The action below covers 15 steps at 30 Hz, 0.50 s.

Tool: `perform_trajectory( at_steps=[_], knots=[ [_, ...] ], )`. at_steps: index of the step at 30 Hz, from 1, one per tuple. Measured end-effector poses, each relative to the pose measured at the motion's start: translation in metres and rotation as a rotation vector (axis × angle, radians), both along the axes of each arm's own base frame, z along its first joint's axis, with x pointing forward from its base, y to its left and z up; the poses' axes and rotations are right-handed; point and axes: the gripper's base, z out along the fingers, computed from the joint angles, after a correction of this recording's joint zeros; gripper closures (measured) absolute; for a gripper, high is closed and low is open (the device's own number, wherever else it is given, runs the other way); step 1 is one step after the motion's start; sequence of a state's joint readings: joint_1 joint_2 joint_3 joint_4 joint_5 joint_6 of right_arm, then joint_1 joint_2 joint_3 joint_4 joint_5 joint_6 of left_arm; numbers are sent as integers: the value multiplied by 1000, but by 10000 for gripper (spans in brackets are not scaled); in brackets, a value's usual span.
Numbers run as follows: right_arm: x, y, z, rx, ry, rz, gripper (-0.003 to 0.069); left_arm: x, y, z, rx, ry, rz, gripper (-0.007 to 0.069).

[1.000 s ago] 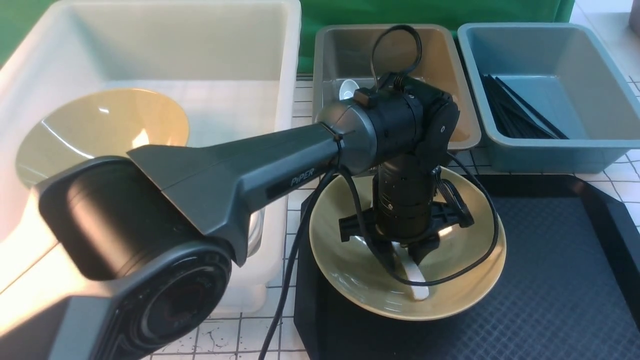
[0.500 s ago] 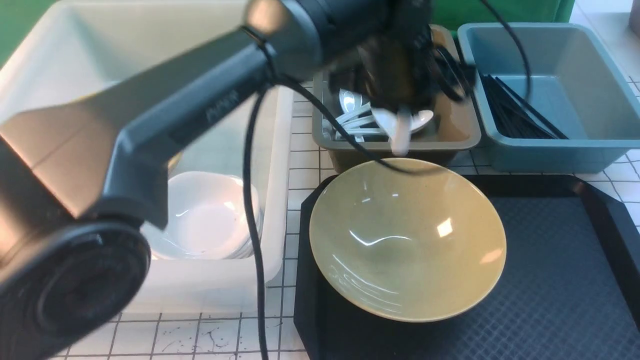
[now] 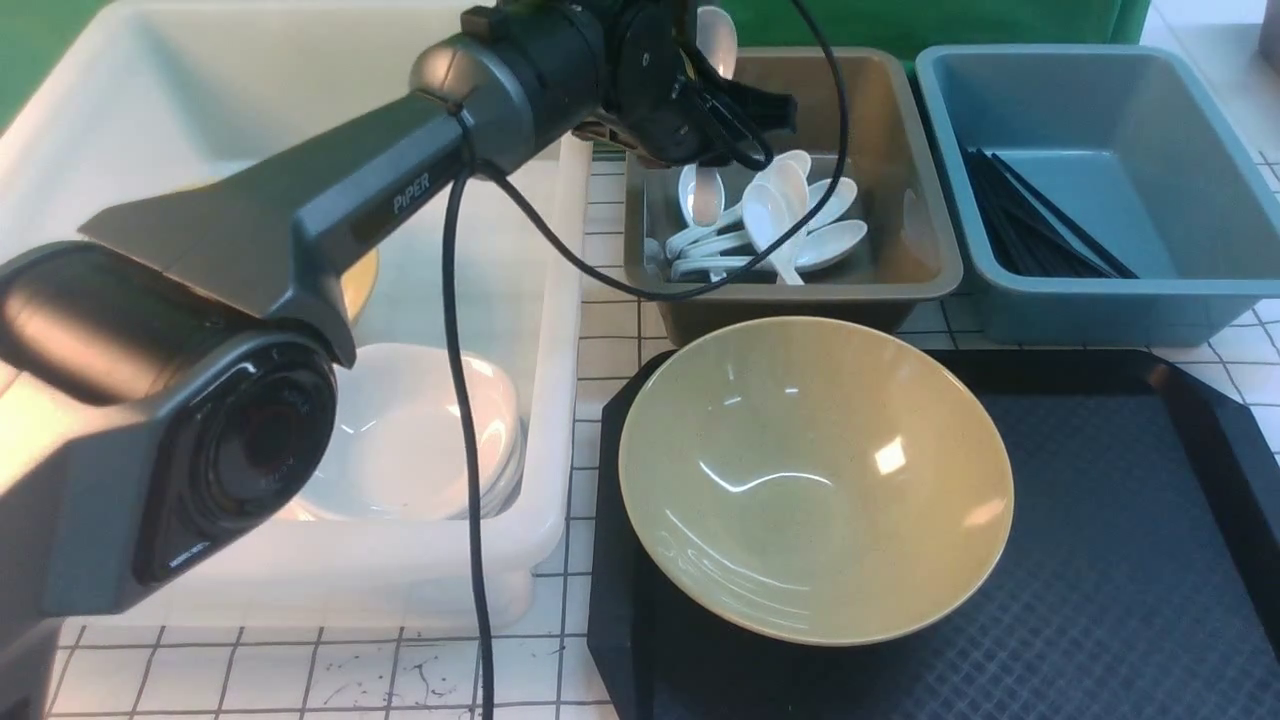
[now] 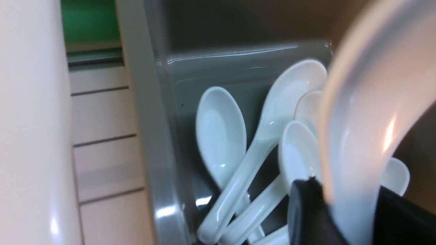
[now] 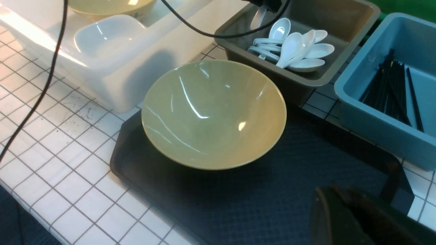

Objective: On white black table put chopsticks spoon bowls plates into blue grey white boxes.
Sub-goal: 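Pick up a white spoon from the spoon tray with the left gripper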

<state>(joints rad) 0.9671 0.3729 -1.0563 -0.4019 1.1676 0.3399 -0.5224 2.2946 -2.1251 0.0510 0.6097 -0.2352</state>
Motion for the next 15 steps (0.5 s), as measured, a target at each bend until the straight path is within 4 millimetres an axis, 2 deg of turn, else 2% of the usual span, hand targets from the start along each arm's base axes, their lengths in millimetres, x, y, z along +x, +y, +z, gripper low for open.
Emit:
perform_trajectory(
  at_steps=[1, 2, 6, 8, 10, 12, 14, 15],
  knots=[
    [0, 0, 0, 0, 1, 1, 602, 0, 0, 0, 1, -3, -7, 404],
    [0, 0, 0, 0, 1, 1, 602, 0, -2, -1, -9, -2, -14, 307],
    [0, 0, 0, 1, 1, 1, 597, 0, -5, -2, -50, 10, -18, 118],
    [0, 0, 0, 0, 1, 1, 594, -6, -4, 7, -75, 42, -17, 54],
    [0, 0, 0, -1, 1, 1, 594, -14, -3, 21, -100, 84, -20, 32],
    [0, 0, 0, -2, 0, 2, 592, -26, 0, 40, -114, 122, -29, 41],
    [0, 0, 0, -6, -2, 5, 591, -48, 3, 70, -112, 167, -55, 151],
    [0, 0, 0, -10, -5, 8, 590, -61, 6, 86, -103, 186, -70, 230]
  ],
)
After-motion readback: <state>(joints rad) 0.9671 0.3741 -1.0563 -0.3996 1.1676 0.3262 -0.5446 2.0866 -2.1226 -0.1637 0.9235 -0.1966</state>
